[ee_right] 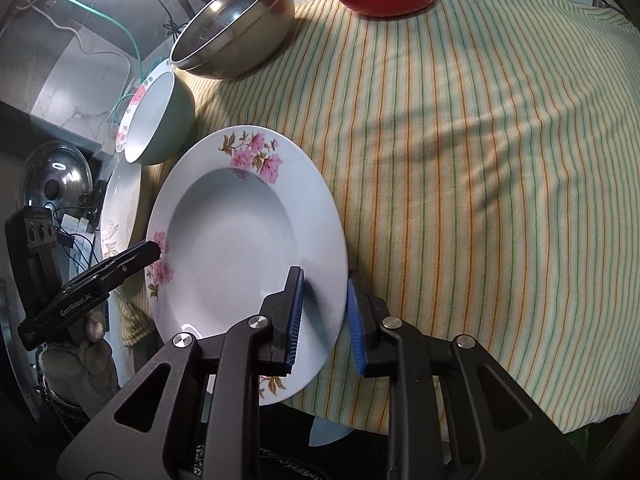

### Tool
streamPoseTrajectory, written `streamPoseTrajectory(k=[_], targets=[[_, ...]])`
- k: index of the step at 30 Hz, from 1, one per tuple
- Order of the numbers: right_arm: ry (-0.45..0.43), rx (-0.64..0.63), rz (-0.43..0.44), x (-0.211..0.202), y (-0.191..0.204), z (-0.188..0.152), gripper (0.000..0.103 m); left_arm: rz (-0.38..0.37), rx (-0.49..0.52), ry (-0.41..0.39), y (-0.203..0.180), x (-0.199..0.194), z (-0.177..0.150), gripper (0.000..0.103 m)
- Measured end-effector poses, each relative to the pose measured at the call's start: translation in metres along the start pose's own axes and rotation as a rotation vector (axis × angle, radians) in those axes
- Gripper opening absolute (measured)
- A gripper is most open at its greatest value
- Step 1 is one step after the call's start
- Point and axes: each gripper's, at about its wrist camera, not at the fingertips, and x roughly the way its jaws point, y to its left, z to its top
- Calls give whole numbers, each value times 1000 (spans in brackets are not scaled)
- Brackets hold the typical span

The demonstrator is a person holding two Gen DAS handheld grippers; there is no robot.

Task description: Organize plates and bowls

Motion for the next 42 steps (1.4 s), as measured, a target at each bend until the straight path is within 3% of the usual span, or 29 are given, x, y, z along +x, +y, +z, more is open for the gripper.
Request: streamPoseTrajectory(k=[2,7,13,16,18,23,27,35,38,40,42], targets=[[-5,-9,-16,-1,2,1,24,1,-1,-7,0,-2,0,24],[-59,-38,-60,-12,8,4,52,16,-2,-26,3,-11,-1,24],[-154,-115,-74,-42,34,14,62,15,-15,-75,8,-36,-1,25],[-179,-172,-49,-51,59,22,71,14,-39,-119,18,-54,4,36],[-192,-207,-30,-53,77,26,76,14,-54,-146,29,-66,9,36],[-231,-291,31,-52,138,41,76,25,-89,-200,68,-92,26,38],[-217,-284,94,-42,182,62,76,34,-129,-234,104,-107,42,38],[-204,-262,101,-6,242,111,76,32,-195,-260,162,-113,79,38],[-177,-212,109,14,249,139,72,20,-214,-248,181,-107,95,38],[-155,-168,114,28,249,157,62,6,-224,-235,190,-98,107,37],[-127,-132,121,42,249,174,59,0,-236,-220,198,-88,117,37]])
